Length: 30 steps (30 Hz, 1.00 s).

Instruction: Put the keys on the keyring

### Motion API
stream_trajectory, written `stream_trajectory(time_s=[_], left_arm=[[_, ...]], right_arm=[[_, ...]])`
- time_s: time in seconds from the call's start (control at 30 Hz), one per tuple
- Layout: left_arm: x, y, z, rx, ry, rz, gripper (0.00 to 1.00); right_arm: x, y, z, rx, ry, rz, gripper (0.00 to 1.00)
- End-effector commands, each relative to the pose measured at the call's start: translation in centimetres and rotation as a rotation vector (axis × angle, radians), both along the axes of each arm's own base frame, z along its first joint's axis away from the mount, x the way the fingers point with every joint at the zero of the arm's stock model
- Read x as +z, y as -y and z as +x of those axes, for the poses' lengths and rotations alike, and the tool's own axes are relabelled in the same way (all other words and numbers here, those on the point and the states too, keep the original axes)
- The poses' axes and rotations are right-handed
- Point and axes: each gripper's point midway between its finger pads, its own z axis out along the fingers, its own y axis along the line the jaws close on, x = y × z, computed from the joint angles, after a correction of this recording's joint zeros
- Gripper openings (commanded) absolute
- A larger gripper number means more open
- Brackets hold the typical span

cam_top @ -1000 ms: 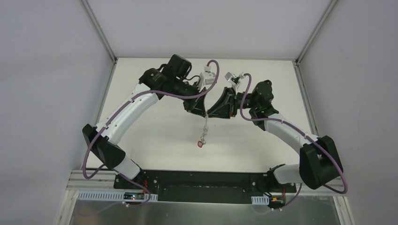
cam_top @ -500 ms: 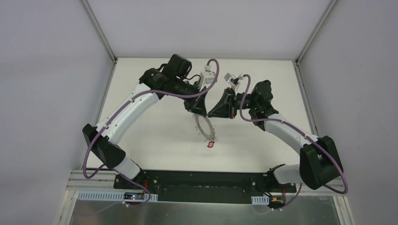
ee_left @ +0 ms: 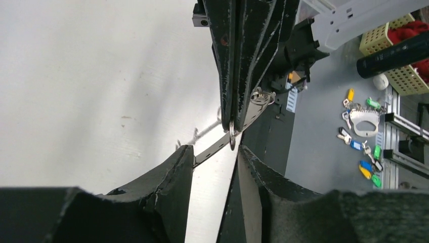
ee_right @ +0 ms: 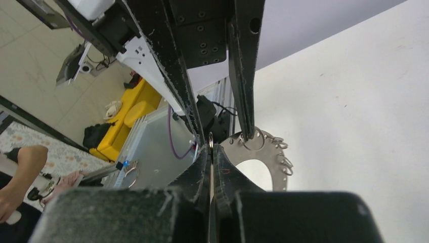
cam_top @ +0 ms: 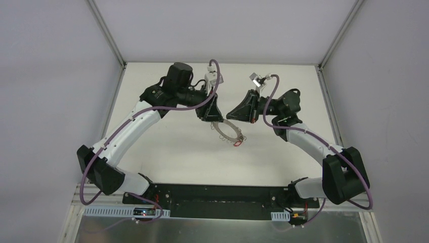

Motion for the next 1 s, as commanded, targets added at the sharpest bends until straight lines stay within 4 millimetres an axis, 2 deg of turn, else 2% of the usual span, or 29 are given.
stream_trajectory(time_s=[0.0, 0.27, 0.5, 0.57, 0.73, 0.83, 0.97], left_arm=[[3.7, 0.7, 0.6, 0.047, 0.048, -0.149, 0.39], [3.8, 0.9, 1.9, 0.089, 0.001, -0.199, 0.38], [5.0, -1.2, 3.9, 0.175, 0.053, -0.213, 0.39], [4.7, -1.6, 4.1, 0.191, 0.07, -0.196, 0.4], [3.7, -1.5, 3.4, 0.16, 0.04, -0.196, 0.36], [3.4, -0.8, 2.9, 0.124, 0.0, -0.223, 0.3], [2.9, 0.5, 2.1, 0.074, -0.046, -0.241, 0.29]], right_arm=[[3.0, 0.7, 1.1, -0.089, 0.032, 0.107, 0.0], [2.3, 1.1, 2.1, -0.143, 0.001, 0.116, 0.0], [2.1, 1.5, 2.6, -0.166, -0.009, 0.117, 0.0], [2.0, 1.5, 2.8, -0.173, -0.022, 0.119, 0.0], [1.9, 1.4, 3.3, -0.185, -0.041, 0.121, 0.0], [1.8, 1.4, 3.5, -0.191, -0.049, 0.121, 0.0], [1.7, 1.4, 3.7, -0.198, -0.056, 0.123, 0.0]])
